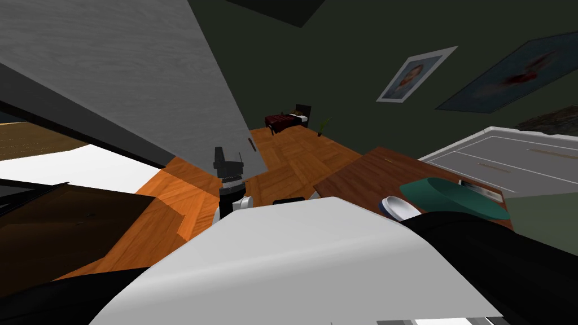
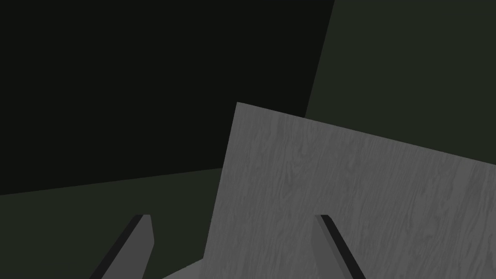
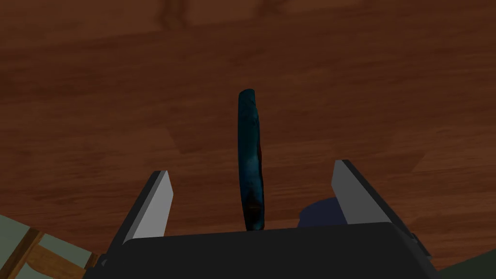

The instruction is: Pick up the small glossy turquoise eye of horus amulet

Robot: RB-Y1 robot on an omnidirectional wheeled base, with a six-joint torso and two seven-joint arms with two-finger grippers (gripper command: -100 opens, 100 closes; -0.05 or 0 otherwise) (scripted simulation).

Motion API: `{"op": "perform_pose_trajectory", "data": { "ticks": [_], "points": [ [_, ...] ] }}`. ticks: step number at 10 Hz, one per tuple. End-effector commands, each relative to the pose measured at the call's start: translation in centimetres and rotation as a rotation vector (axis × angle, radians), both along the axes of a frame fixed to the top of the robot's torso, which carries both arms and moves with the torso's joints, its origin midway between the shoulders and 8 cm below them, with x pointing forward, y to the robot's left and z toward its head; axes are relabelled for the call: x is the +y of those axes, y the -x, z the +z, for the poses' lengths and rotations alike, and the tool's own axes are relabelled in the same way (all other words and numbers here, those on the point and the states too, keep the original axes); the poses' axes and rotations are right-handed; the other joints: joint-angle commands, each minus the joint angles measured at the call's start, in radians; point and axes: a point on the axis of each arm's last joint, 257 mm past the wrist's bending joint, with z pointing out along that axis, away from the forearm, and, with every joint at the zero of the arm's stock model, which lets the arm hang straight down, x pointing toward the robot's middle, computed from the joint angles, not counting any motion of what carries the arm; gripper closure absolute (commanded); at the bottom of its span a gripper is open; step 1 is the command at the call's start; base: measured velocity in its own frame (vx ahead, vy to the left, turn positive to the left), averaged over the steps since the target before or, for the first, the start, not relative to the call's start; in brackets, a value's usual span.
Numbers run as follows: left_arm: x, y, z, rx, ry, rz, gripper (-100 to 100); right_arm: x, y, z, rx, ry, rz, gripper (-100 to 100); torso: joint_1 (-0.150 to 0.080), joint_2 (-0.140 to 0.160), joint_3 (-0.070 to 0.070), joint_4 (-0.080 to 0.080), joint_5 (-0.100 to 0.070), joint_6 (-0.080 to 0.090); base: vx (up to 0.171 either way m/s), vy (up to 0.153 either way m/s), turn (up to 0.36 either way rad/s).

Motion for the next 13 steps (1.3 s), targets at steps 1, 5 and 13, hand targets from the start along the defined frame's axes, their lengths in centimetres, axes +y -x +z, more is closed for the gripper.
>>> {"op": "perform_pose_trajectory", "data": {
  "ticks": [1,5,13],
  "points": [
    [0.0,0.0,0.0,0.0,0.0,0.0,0,0.0,0.0,0.0,0.0,0.0,0.0,-100,0.0,0.0,0.0,0.0,0.0,0.0,0.005,-0.031,0.021],
    [0.0,0.0,0.0,0.0,0.0,0.0,0,4.2,2.7,-1.9,0.024,-0.047,-0.015,-100,0.004,0.001,0.0,0.0,0.001,0.0,0.011,-0.036,0.035],
    [0.0,0.0,0.0,0.0,0.0,0.0,0,7.7,3.8,-3.2,-0.003,-0.054,-0.046,-100,0.005,0.001,0.001,0.0,0.001,0.0,0.009,-0.048,0.031]
  ]
}}
